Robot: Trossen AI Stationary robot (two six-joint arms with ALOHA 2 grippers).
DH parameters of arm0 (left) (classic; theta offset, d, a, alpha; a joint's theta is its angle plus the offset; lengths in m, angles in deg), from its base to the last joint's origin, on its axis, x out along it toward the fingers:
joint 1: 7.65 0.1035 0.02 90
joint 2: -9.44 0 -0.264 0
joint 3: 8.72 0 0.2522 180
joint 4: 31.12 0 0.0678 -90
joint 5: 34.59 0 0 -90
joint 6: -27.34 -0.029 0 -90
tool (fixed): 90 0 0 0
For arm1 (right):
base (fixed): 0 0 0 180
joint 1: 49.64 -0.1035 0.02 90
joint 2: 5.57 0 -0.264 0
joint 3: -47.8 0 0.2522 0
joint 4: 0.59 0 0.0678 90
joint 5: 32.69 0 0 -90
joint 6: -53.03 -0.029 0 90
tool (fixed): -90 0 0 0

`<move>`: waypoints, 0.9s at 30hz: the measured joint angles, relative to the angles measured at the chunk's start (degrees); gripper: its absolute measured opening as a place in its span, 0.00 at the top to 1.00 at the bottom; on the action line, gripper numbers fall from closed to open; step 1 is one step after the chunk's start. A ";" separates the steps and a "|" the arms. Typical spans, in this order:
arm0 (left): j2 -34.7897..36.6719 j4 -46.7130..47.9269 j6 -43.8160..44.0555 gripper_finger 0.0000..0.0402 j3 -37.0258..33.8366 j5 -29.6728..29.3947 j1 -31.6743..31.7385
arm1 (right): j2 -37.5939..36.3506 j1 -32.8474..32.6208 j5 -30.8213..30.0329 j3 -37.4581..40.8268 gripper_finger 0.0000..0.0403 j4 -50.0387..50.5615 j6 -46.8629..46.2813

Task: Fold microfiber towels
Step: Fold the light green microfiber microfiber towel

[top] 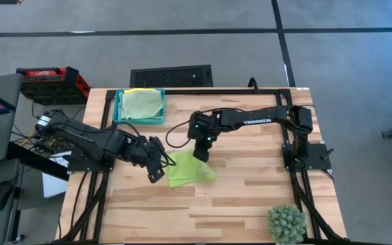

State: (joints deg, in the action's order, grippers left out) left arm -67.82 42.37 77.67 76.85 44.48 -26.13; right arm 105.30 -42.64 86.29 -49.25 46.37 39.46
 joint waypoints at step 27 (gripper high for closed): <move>1.32 1.46 -0.22 0.56 0.02 0.00 0.00 | 4.68 -3.12 1.17 -0.59 0.99 -24.19 -15.08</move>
State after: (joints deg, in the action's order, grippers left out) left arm -66.50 43.83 77.45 76.87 44.48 -26.13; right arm 109.98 -45.76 87.46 -49.84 22.18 24.39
